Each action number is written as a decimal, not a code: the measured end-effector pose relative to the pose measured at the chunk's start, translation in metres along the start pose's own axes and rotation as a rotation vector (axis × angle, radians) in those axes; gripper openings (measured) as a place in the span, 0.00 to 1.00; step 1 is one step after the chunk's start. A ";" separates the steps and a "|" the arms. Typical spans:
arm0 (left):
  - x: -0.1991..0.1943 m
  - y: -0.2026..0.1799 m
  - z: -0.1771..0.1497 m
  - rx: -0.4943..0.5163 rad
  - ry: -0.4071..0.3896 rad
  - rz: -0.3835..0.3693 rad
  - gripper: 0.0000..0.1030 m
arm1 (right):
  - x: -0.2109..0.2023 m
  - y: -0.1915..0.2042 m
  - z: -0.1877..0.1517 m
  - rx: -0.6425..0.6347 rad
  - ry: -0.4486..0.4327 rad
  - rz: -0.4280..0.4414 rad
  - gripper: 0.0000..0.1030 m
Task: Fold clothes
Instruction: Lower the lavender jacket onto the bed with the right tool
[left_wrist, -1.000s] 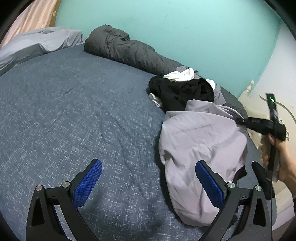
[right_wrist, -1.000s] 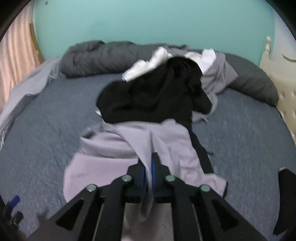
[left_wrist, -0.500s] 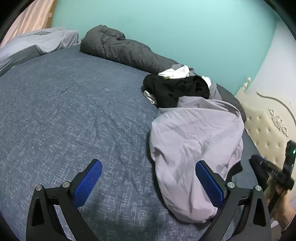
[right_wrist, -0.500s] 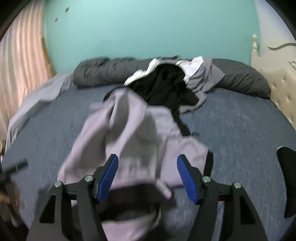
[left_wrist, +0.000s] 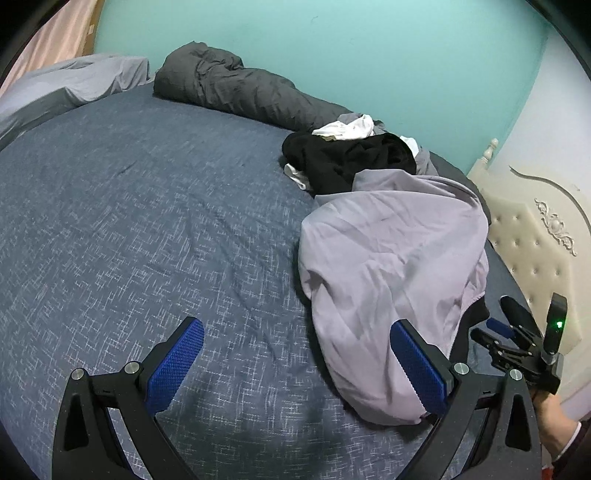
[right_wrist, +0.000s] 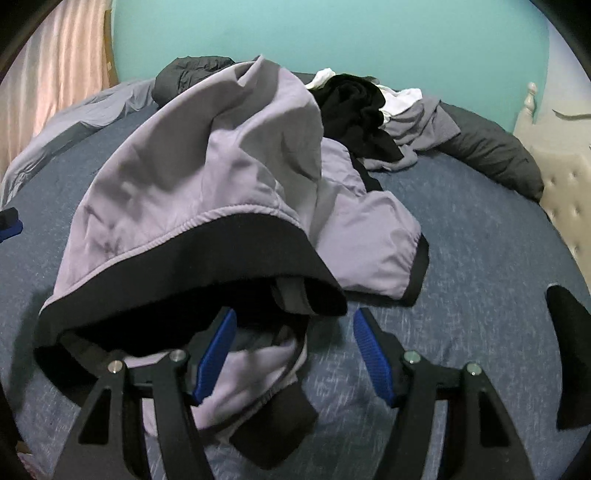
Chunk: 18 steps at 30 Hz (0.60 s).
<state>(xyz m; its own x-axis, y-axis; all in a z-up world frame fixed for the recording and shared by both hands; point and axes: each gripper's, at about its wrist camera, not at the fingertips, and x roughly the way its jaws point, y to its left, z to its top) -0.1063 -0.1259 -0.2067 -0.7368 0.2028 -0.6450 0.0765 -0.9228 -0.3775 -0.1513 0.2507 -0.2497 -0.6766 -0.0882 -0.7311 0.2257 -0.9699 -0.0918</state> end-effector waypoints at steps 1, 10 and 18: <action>0.001 0.001 -0.001 -0.004 0.005 -0.002 1.00 | 0.004 0.000 0.002 0.000 -0.004 0.000 0.65; 0.012 -0.010 -0.013 -0.018 0.067 -0.047 1.00 | 0.012 -0.009 0.012 0.078 -0.038 -0.007 0.29; 0.015 -0.041 -0.027 0.061 0.129 -0.101 1.00 | 0.009 -0.023 0.016 0.133 -0.050 0.021 0.08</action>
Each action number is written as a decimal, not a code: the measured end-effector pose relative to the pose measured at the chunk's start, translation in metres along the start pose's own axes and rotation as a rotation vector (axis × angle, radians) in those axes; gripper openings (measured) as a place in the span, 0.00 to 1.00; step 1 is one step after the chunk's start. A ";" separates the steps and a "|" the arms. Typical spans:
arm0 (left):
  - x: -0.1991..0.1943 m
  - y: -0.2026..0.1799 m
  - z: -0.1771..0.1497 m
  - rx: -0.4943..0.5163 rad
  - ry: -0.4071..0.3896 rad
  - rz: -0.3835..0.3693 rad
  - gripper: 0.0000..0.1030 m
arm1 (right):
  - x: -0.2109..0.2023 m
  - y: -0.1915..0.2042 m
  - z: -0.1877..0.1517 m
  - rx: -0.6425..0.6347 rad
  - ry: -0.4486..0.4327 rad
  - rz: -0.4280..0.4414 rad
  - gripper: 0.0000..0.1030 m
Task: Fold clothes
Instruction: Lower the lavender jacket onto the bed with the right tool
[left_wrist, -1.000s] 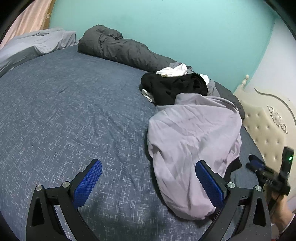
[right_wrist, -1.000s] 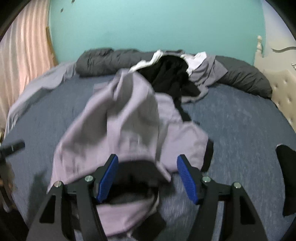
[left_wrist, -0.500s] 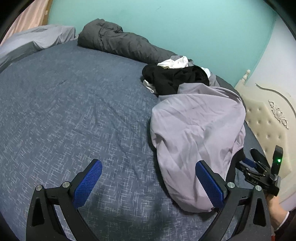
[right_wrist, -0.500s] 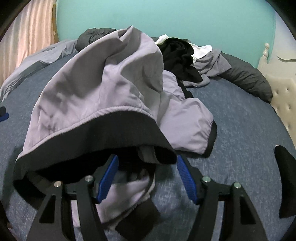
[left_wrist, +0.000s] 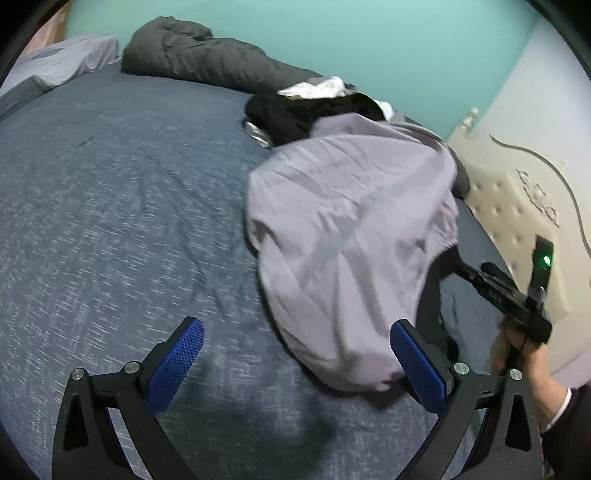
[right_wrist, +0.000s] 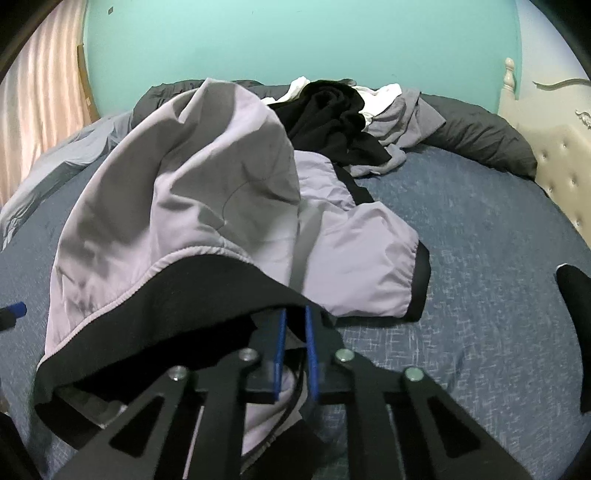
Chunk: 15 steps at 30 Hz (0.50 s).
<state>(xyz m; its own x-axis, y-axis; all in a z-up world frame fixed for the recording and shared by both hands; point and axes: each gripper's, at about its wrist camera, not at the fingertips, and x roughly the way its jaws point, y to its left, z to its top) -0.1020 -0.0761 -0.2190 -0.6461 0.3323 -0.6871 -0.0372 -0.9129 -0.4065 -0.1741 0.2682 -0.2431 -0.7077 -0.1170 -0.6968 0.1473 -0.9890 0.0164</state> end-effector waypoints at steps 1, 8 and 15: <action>-0.001 -0.003 -0.001 0.013 0.002 -0.002 1.00 | -0.001 0.000 0.000 -0.002 -0.001 -0.001 0.08; 0.000 -0.016 -0.009 0.067 0.021 -0.015 1.00 | -0.003 -0.002 -0.002 0.020 -0.005 -0.003 0.08; 0.004 -0.011 -0.011 0.055 0.040 -0.017 1.00 | -0.003 0.007 0.002 -0.012 -0.019 -0.039 0.20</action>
<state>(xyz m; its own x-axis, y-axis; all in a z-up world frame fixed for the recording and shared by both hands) -0.0955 -0.0619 -0.2235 -0.6138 0.3558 -0.7047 -0.0902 -0.9184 -0.3851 -0.1724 0.2619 -0.2399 -0.7259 -0.0803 -0.6831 0.1274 -0.9917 -0.0188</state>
